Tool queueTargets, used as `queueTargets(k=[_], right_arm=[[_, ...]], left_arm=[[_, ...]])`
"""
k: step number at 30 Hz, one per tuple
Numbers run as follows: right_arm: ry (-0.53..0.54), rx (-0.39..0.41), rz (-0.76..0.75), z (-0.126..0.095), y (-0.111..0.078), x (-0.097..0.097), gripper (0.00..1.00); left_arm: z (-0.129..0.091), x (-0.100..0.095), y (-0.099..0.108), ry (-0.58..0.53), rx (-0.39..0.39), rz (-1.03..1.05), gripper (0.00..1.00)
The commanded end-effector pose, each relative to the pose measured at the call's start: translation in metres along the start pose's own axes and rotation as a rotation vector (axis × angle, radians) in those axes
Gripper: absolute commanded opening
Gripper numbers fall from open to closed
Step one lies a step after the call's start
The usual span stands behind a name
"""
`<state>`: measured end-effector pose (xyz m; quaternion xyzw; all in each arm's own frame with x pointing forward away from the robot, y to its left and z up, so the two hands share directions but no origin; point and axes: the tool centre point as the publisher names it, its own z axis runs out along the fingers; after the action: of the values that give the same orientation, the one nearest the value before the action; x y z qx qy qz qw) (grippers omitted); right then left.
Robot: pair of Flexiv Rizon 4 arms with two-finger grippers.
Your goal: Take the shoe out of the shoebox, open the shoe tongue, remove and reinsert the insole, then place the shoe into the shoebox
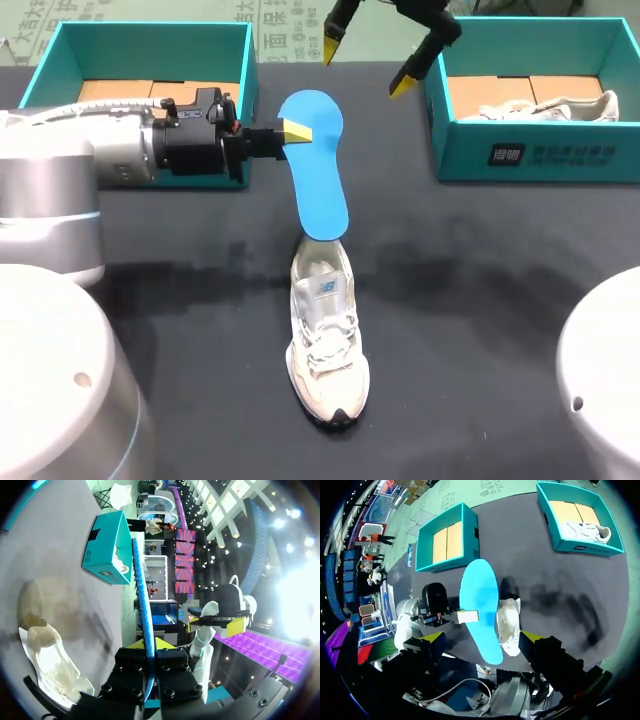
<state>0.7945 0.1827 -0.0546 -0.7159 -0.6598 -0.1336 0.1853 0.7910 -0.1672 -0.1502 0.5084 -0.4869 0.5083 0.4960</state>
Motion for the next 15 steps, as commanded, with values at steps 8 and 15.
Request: queueTargets(k=[8,15], right_arm=[[-0.334,-0.008,0.010,0.013,0.005,0.030,1.00],[-0.376,-0.047,0.006,0.017,-0.002,0.043,1.00]], left_arm=[[-0.001,0.000,0.001,-0.002,0.001,0.000,0.00],[-0.001,0.000,0.001,-0.002,0.001,0.000,0.00]])
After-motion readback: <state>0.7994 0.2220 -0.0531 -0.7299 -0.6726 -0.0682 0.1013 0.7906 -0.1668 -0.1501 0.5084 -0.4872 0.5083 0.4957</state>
